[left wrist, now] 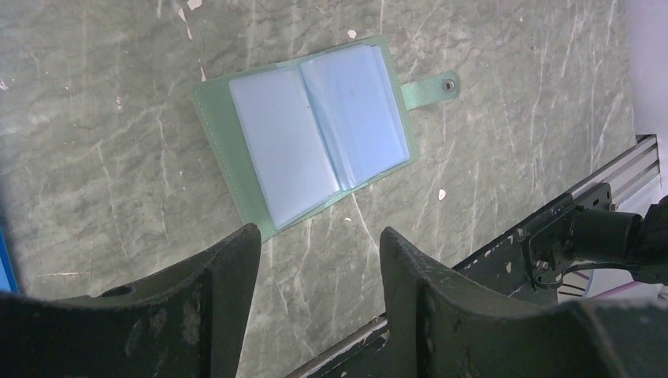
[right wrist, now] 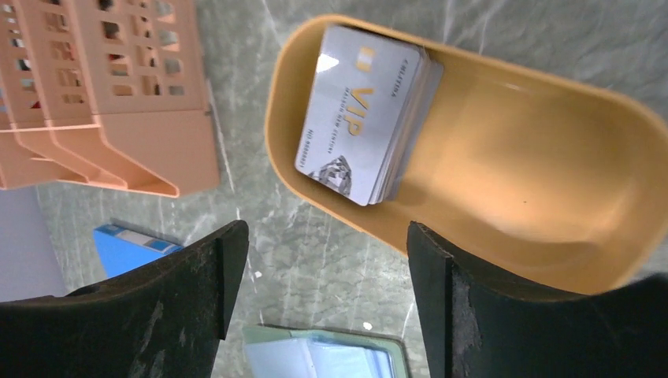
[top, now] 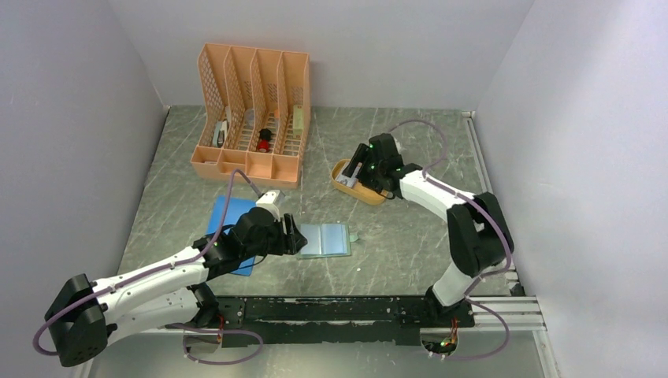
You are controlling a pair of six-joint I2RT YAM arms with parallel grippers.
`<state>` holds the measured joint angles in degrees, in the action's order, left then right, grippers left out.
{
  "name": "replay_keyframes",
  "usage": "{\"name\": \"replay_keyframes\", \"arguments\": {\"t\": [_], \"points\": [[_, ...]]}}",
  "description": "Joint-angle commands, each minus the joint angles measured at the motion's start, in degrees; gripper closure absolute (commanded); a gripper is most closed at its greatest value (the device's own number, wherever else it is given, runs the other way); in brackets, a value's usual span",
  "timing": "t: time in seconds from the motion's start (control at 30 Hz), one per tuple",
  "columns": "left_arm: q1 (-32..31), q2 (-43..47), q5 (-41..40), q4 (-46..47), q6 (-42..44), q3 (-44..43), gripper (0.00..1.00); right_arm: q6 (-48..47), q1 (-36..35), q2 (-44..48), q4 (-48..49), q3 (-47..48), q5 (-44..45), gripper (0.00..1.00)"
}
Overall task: Put the credit cards into the card holder
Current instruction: Pick up the credit card from the storage box.
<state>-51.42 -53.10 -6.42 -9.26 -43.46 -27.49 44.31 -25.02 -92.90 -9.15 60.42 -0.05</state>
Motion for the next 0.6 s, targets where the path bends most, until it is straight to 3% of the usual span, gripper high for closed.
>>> {"name": "replay_keyframes", "arguments": {"t": [0.0,0.37,0.57], "points": [[0.4,0.22,-1.82,-1.1,-1.14,-0.02,0.38,6.66,-0.44,-2.74,6.91,-0.75,-0.56,0.21],[0.35,-0.06,-3.87,-3.56,-1.11,-0.58,0.37,10.02,-0.15,-12.66,6.11,1.98,4.18,0.25],[0.37,-0.72,-4.15,-3.31,-0.88,-0.73,0.37,10.37,0.43,-13.36,7.45,0.9,4.61,0.31]]}}
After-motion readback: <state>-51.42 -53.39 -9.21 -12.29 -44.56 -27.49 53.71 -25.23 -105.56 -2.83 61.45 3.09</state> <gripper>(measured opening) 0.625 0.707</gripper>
